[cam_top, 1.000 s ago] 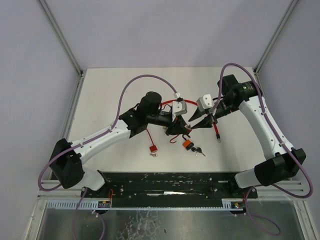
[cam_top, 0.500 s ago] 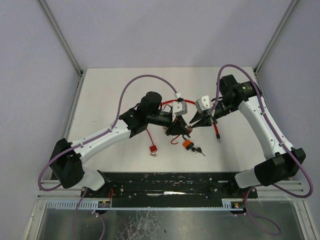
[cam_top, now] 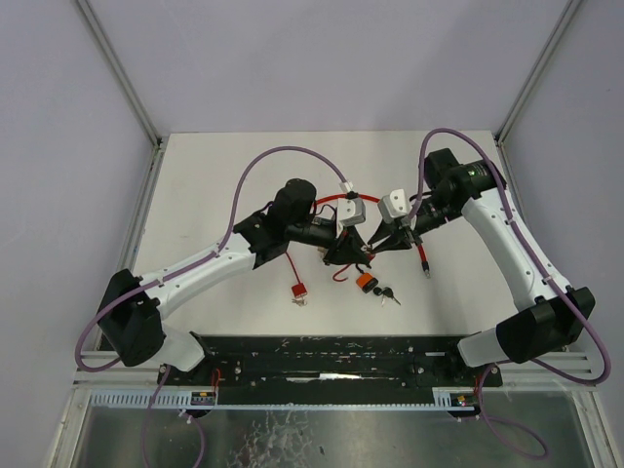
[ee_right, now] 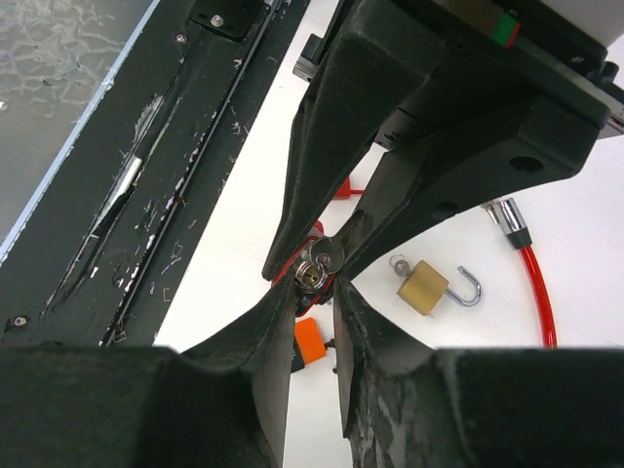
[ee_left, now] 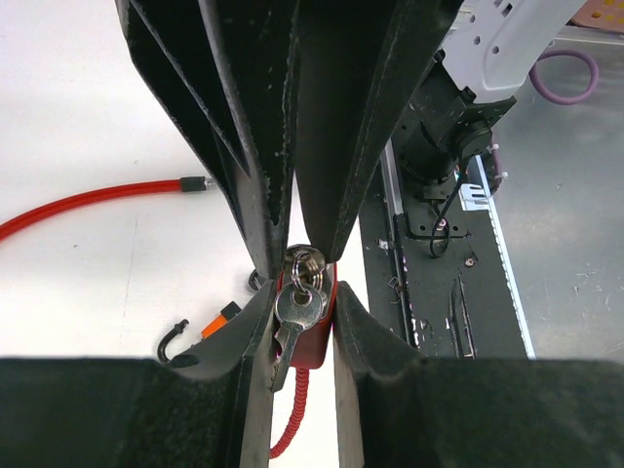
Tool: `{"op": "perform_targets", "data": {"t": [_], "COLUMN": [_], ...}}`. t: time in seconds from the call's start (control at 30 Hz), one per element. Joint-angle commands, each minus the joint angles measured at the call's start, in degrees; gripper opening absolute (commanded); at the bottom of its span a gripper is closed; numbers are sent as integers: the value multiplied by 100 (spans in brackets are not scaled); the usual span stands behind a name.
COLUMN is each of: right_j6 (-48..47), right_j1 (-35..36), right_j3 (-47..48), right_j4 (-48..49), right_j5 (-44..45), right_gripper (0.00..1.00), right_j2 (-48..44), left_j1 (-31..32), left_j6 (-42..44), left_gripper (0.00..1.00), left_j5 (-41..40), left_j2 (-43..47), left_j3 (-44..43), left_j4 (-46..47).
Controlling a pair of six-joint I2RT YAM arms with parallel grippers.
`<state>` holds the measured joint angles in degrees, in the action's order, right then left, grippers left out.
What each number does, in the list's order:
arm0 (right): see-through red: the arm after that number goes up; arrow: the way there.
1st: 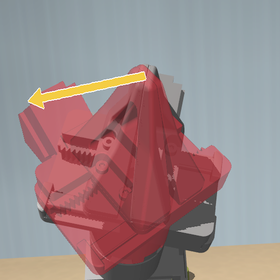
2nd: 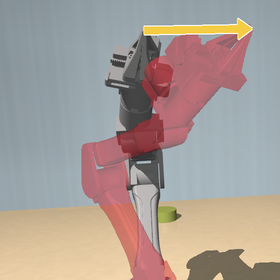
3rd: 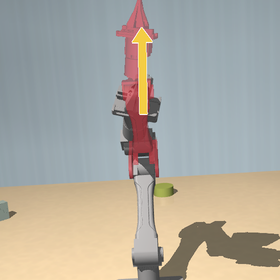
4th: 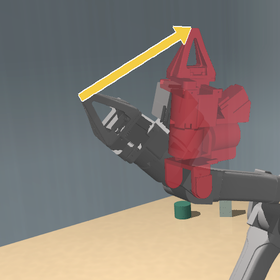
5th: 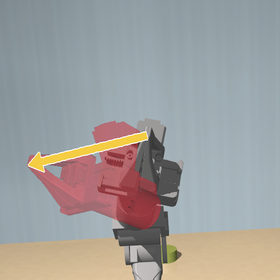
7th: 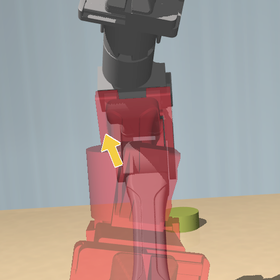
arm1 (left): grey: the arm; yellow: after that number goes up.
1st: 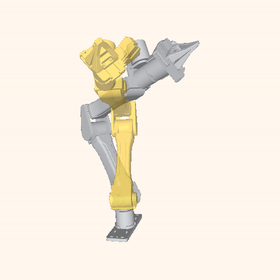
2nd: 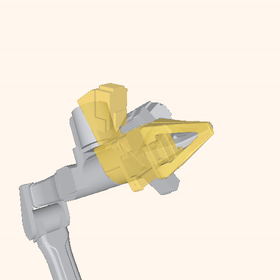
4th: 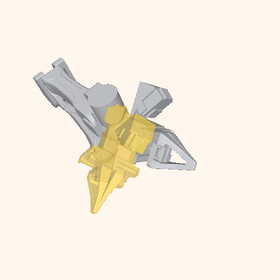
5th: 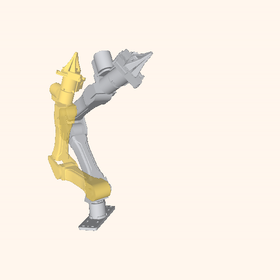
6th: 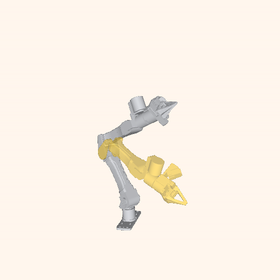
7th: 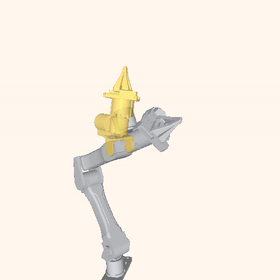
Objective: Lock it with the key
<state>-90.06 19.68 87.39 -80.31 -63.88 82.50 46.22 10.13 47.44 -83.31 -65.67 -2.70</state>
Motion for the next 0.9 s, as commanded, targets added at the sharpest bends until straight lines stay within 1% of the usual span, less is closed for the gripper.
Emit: {"op": "perform_targets", "data": {"t": [0.0, 0.1, 0.3, 0.47, 0.73, 0.87], "right_j6": [19, 47, 162, 534, 1081, 1434], "right_j1": [97, 128, 140, 140, 136, 131], "right_j3": [-3, -1, -81, -126, -194, -147], "right_j4": [14, 11, 78, 293, 560, 679], "right_j5": [-98, -125, -139, -188, -301, -308], "right_gripper": [28, 23, 10, 1, 0, 0], "right_j2": [-58, -66, -118, -187, -261, -274], "left_j1": [42, 38, 38, 38, -65, -209], "left_j6": [-76, -112, -221, -345, -770, -1296], "left_gripper": [0, 0, 0, 0, 1, 8], "left_j5": [133, 111, 57, 99, 312, 475], "left_j2": [-3, 4, 39, 60, 199, 357], "left_j3": [-168, -139, -46, 76, 490, 864], "left_j4": [318, 354, 517, 699, 1309, 2054]}}
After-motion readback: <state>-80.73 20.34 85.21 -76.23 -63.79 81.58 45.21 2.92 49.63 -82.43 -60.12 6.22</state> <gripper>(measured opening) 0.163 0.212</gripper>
